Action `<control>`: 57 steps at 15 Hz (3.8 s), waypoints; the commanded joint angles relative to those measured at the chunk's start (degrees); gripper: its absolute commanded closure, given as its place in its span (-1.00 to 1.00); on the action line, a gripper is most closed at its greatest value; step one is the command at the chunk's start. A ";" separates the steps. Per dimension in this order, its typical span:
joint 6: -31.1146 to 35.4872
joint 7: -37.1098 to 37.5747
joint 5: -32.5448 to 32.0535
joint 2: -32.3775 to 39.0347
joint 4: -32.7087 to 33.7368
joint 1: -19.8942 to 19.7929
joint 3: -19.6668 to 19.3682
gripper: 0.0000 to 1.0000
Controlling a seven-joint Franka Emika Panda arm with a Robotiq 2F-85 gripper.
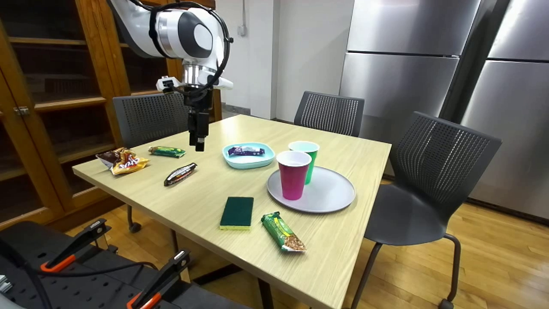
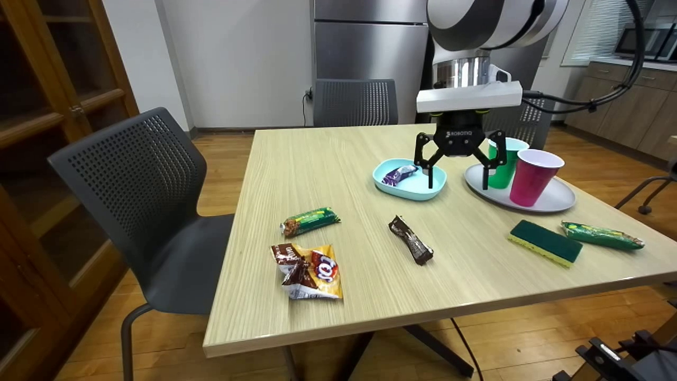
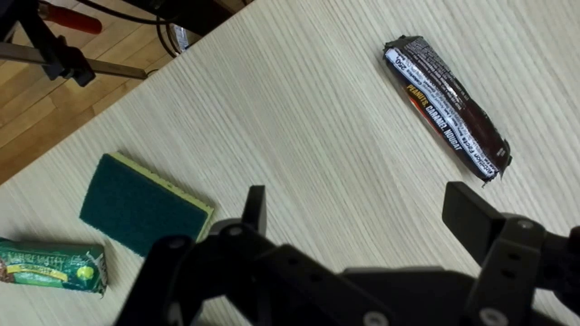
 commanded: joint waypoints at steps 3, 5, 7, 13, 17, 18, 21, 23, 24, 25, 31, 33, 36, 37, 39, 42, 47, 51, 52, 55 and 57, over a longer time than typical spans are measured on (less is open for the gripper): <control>-0.15 0.12 -0.19 0.14 0.13 -0.98 0.29 -1.00; -0.15 0.12 -0.19 0.14 0.14 -1.00 0.27 -1.00; -0.15 0.12 -0.19 0.14 0.14 -0.98 0.28 -1.00; 1.75 0.74 -7.75 3.10 -0.45 2.41 0.38 -1.00; 3.33 -1.10 -11.80 6.42 -0.30 4.69 0.86 -1.00; 3.89 -1.53 -12.42 7.03 -0.34 5.05 0.91 -1.00; 5.97 -2.96 -14.98 8.40 -0.47 6.24 0.80 -1.00; 6.55 -4.62 -16.64 8.93 -0.27 6.58 0.52 -1.00; 6.74 -5.70 -17.39 8.99 -0.33 6.53 0.44 -1.00; 6.98 -6.93 -17.83 8.91 -0.47 6.39 0.49 -1.00; 8.58 -10.95 -16.15 5.80 -1.86 5.54 1.34 -1.00; 9.65 -12.70 -14.34 5.29 -1.82 4.88 2.12 -1.00; 11.36 -16.35 -11.42 4.81 -1.80 4.42 3.01 -1.00; 11.79 -17.48 -10.61 5.16 -1.44 4.52 3.15 -1.00; 12.25 -20.72 -10.11 6.44 -0.31 4.66 3.71 -1.00; 12.93 -24.70 -9.95 7.47 0.36 4.73 4.71 -1.00; 15.10 -28.08 -10.02 9.91 1.21 4.88 5.27 -1.00; 15.19 -30.15 -9.66 11.01 1.64 4.62 5.33 -1.00; 15.07 -30.31 -9.63 11.05 1.62 4.66 5.27 -1.00; 14.53 -29.92 -9.71 10.85 1.18 5.09 4.94 -0.50; 15.00 -29.62 -9.84 10.72 0.75 5.19 4.76 -0.31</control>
